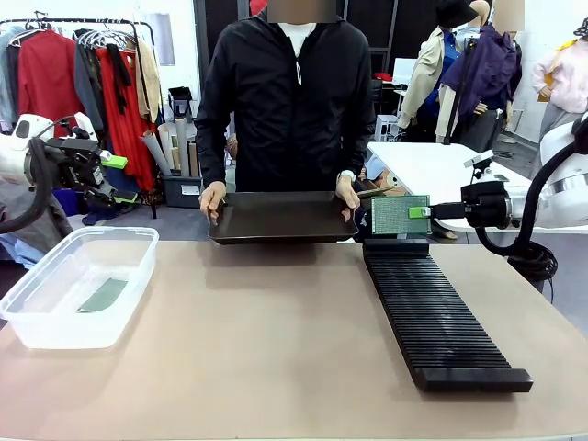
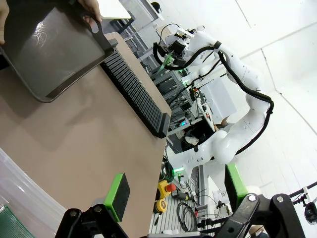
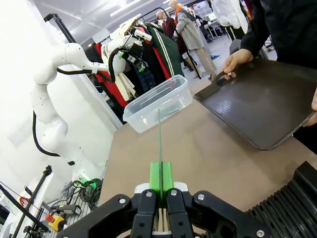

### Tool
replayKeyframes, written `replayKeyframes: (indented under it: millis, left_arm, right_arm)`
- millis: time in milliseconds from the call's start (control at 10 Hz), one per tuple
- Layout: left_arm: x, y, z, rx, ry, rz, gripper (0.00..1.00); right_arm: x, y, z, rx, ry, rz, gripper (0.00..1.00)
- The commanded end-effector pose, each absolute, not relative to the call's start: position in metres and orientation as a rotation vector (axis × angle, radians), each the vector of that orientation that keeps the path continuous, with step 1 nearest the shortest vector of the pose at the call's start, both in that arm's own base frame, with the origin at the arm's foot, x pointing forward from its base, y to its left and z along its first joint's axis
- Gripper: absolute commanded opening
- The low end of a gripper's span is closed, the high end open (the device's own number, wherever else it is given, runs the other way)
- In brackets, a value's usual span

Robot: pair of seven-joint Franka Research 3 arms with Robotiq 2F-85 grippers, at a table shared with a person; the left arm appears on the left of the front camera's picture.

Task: Sort PCBs into racks and boxes based on the side picked up.
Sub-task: If the short side of the Blank PCB is picked up, insert it into the PCB Rack ; if the long side is picked up, place it in the Organizing box.

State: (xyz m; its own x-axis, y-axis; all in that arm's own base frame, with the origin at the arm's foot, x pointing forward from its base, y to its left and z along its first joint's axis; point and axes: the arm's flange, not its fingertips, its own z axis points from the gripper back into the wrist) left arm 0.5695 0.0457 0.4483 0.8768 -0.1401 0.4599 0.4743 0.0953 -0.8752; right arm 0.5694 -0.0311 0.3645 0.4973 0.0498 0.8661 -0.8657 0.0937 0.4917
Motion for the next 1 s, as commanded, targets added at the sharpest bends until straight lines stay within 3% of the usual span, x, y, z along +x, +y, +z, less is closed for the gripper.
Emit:
replayKeyframes:
  millis: [0, 900]
  left_arm:
    - [0.569, 0.046, 0.449, -1.400, -0.282, -0.470, 1.00]
    - [0.569, 0.046, 0.449, -1.400, -0.282, -0.470, 1.00]
  right_arm:
    - [0.570, -0.029, 0.367, 1.303, -0.811, 0.810, 0.00]
    - [0.581, -0.048, 0.340, 1.334, -0.837, 0.867, 0.00]
